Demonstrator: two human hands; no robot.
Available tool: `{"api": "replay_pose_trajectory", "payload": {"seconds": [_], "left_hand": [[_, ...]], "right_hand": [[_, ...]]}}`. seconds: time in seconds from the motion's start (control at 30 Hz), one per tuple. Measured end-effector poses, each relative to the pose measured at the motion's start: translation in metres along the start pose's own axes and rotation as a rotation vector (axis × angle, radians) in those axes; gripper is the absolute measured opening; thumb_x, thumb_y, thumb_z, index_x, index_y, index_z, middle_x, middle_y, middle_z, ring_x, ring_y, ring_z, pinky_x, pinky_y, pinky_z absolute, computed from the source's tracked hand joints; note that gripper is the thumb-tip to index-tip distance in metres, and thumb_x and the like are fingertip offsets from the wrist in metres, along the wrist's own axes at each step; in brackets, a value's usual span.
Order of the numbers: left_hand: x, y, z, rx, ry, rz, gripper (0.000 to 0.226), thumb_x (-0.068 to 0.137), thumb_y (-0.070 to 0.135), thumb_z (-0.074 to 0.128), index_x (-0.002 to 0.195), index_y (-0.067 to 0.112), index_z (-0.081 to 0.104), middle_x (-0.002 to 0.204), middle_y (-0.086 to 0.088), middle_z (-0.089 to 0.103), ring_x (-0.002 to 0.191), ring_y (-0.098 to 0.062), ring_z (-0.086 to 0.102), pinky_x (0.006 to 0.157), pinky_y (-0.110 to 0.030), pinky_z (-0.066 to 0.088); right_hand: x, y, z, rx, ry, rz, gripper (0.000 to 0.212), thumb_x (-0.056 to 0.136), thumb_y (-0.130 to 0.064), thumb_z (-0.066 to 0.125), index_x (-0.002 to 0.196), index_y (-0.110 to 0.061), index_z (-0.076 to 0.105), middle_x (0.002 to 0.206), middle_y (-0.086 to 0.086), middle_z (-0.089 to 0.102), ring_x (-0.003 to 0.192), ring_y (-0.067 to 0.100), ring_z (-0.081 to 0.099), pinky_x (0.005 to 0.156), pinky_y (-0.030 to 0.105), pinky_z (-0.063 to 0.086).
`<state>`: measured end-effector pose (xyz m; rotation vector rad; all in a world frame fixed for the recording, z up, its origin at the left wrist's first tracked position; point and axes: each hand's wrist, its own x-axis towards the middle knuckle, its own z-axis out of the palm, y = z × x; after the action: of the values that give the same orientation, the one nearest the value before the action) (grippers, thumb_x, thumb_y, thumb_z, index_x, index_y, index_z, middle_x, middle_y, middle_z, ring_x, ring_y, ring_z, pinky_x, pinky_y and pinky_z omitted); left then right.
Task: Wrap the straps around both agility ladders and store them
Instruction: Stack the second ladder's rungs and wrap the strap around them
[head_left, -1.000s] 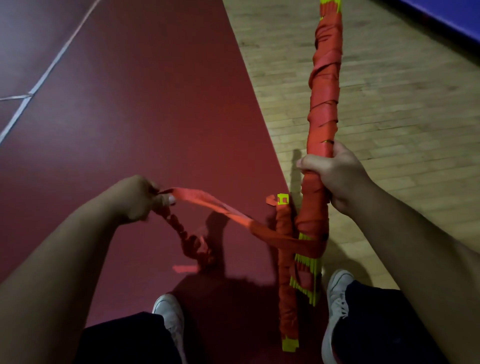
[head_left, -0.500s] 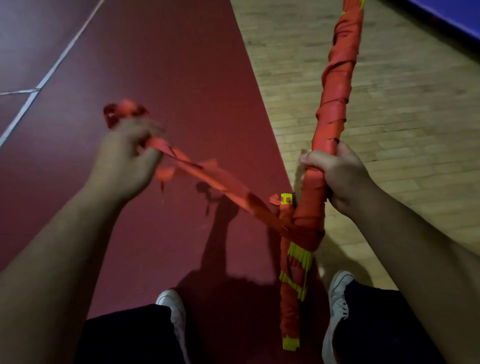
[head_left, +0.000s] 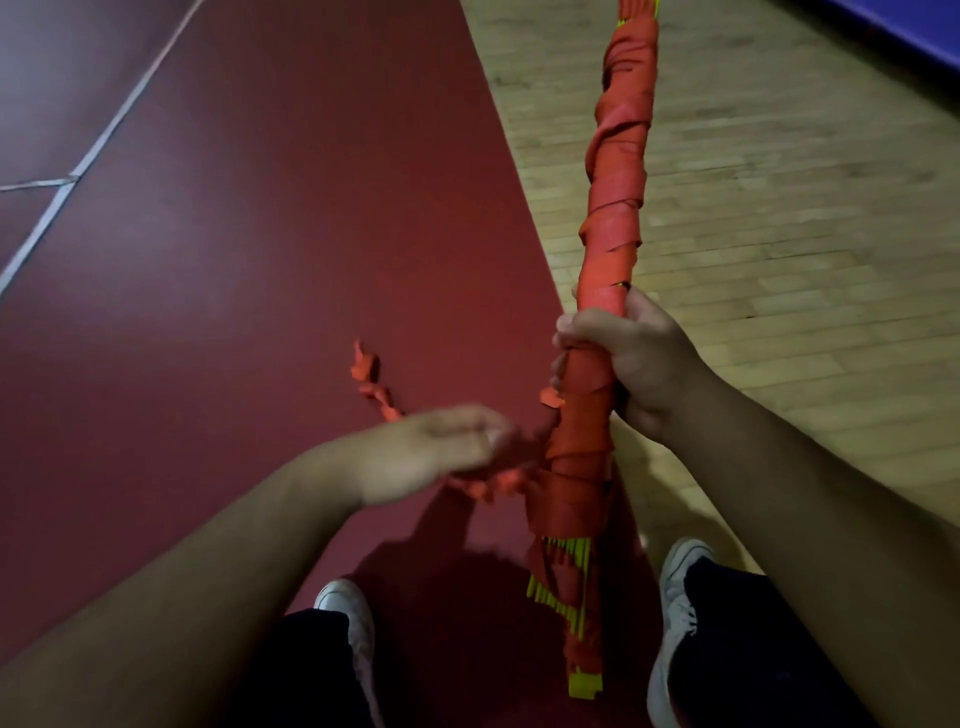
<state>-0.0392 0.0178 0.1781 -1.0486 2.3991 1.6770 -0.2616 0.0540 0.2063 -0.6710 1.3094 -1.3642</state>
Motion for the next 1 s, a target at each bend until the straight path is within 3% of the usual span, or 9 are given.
{"api": "replay_pose_trajectory", "payload": {"seconds": [0.23,0.4,0.47,0.57,0.63,0.77,0.83,0.93,1.0], "left_hand": [[0.016,0.0,0.047,-0.109,-0.117,0.174,0.052,0.087,0.069,0.051,0.11,0.023,0.061,0.095,0.0,0.065,0.086,-0.011,0.06,0.08,-0.039,0.053],[0.013,0.007,0.028,-0.083,-0.105,0.229,0.053,0.081,0.064,0.056,0.087,0.012,0.054,0.063,0.014,0.053,0.056,-0.002,0.048,0.053,-0.02,0.039],[0.009,0.012,0.019,-0.204,-0.084,0.187,0.07,0.075,0.066,0.063,0.097,0.0,0.055,0.064,0.013,0.052,0.053,-0.001,0.047,0.049,-0.014,0.039],[0.006,0.02,0.023,-0.284,-0.179,0.213,0.067,0.069,0.087,0.05,0.091,0.026,0.065,0.063,0.017,0.056,0.046,0.004,0.047,0.043,-0.009,0.037],[0.005,0.024,0.035,-0.428,-0.187,0.254,0.049,0.073,0.082,0.052,0.071,0.035,0.066,0.048,0.017,0.053,0.037,0.005,0.041,0.039,-0.008,0.031],[0.006,0.038,0.044,-0.595,0.025,0.266,0.048,0.078,0.066,0.068,0.081,0.019,0.059,0.055,0.014,0.053,0.043,0.003,0.044,0.043,-0.012,0.035],[0.009,0.038,0.043,-0.397,0.184,0.251,0.03,0.084,0.046,0.069,0.08,0.017,0.057,0.064,0.011,0.056,0.055,-0.002,0.049,0.051,-0.021,0.039],[0.017,0.023,0.049,0.311,0.51,0.226,0.045,0.08,0.059,0.069,0.069,0.026,0.042,0.057,0.008,0.045,0.049,-0.004,0.039,0.049,-0.028,0.027],[0.016,0.02,0.052,0.338,0.491,0.294,0.045,0.081,0.065,0.064,0.071,0.028,0.041,0.059,0.007,0.045,0.051,-0.006,0.04,0.05,-0.03,0.028]], "right_hand": [[0.002,-0.008,-0.003,0.107,0.005,-0.014,0.017,0.089,-0.001,0.062,0.097,-0.012,0.051,0.073,0.012,0.057,0.06,0.027,0.058,0.065,0.043,0.054],[0.003,-0.015,-0.018,0.245,-0.091,0.119,0.038,0.073,-0.011,0.063,0.11,-0.013,0.052,0.08,0.013,0.06,0.069,0.026,0.064,0.067,0.043,0.058],[0.003,-0.015,-0.022,0.237,-0.091,0.143,0.045,0.068,-0.014,0.061,0.112,-0.011,0.059,0.077,0.011,0.058,0.068,0.023,0.063,0.07,0.042,0.058],[0.0,-0.012,-0.017,0.311,-0.157,0.067,0.045,0.07,-0.019,0.059,0.115,-0.011,0.062,0.077,0.008,0.062,0.072,0.023,0.065,0.078,0.042,0.057],[-0.001,-0.012,-0.012,0.301,-0.189,-0.006,0.042,0.069,-0.026,0.065,0.106,-0.007,0.063,0.083,0.01,0.066,0.079,0.024,0.067,0.079,0.04,0.057],[0.004,-0.015,-0.015,0.223,-0.189,-0.005,0.035,0.072,-0.03,0.065,0.097,-0.006,0.069,0.094,0.015,0.07,0.093,0.03,0.066,0.083,0.044,0.054],[0.005,-0.012,-0.011,0.126,-0.044,0.024,0.032,0.076,-0.035,0.071,0.094,-0.008,0.071,0.091,0.015,0.068,0.087,0.031,0.065,0.083,0.049,0.051],[0.007,-0.002,0.0,-0.196,0.151,0.11,0.093,0.052,-0.069,0.087,0.119,-0.009,0.062,0.102,0.01,0.072,0.088,0.027,0.072,0.083,0.049,0.058],[0.008,0.003,0.003,-0.168,0.215,0.2,0.13,0.034,-0.072,0.092,0.139,-0.009,0.048,0.117,0.013,0.069,0.099,0.032,0.071,0.082,0.059,0.059]]}}
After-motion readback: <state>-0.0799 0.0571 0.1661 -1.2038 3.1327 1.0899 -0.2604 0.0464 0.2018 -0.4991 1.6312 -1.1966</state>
